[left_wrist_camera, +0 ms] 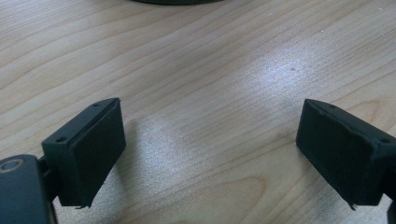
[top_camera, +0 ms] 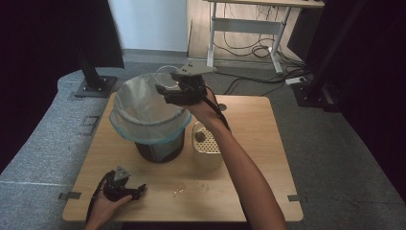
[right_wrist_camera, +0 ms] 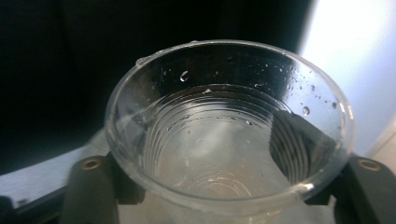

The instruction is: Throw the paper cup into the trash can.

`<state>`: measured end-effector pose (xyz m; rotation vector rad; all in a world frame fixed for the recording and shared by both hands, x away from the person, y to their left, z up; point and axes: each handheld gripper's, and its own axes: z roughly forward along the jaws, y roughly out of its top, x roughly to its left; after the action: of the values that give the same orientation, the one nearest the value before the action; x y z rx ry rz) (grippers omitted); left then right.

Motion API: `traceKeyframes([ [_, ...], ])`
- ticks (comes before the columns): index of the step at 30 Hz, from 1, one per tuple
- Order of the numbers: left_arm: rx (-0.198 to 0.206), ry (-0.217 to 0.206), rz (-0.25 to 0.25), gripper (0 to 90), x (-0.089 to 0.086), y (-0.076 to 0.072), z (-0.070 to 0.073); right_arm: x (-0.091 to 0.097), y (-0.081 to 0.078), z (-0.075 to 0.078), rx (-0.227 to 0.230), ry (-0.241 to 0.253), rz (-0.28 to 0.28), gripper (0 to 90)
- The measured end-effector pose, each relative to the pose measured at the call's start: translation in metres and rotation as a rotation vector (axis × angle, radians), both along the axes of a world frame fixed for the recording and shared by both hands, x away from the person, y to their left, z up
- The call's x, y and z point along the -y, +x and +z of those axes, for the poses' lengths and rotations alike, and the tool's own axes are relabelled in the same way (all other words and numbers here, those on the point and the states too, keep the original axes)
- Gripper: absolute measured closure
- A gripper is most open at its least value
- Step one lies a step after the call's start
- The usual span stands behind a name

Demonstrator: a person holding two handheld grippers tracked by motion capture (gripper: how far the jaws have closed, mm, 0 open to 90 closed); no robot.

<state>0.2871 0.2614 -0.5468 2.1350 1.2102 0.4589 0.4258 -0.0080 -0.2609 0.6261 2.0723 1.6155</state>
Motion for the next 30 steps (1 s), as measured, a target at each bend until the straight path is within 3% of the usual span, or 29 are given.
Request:
traceKeyframes([
  [2,0.001,0.001,-0.001,7.7,0.000,0.000,0.000,-0.018,0.010,-0.003,-0.040,-0.007,0.011,28.2],
  [5,0.001,0.002,-0.001,7.7,0.000,0.000,0.000,-0.029,0.016,-0.005,-0.071,-0.023,0.008,22.9],
  [6,0.001,0.002,-0.002,7.7,0.000,0.000,0.000,-0.039,0.021,-0.008,-0.081,-0.054,-0.010,19.2],
  [13,0.000,0.002,-0.005,7.1,0.000,0.000,0.000,-0.046,0.024,-0.015,-0.120,-0.086,-0.040,13.2],
  [17,0.000,0.002,-0.005,7.1,0.000,0.000,0.000,-0.038,0.021,-0.013,-0.115,-0.085,-0.050,14.0],
  [23,-0.001,0.003,-0.005,7.0,0.000,0.000,0.000,-0.017,0.009,-0.011,-0.073,-0.038,-0.056,18.0],
  [29,-0.002,0.000,-0.005,6.9,0.000,0.000,0.000,0.016,-0.004,-0.021,-0.029,-0.006,-0.065,21.2],
  [30,-0.002,0.001,-0.004,6.8,0.000,0.000,0.000,0.029,-0.008,-0.027,-0.025,0.008,-0.071,21.5],
])
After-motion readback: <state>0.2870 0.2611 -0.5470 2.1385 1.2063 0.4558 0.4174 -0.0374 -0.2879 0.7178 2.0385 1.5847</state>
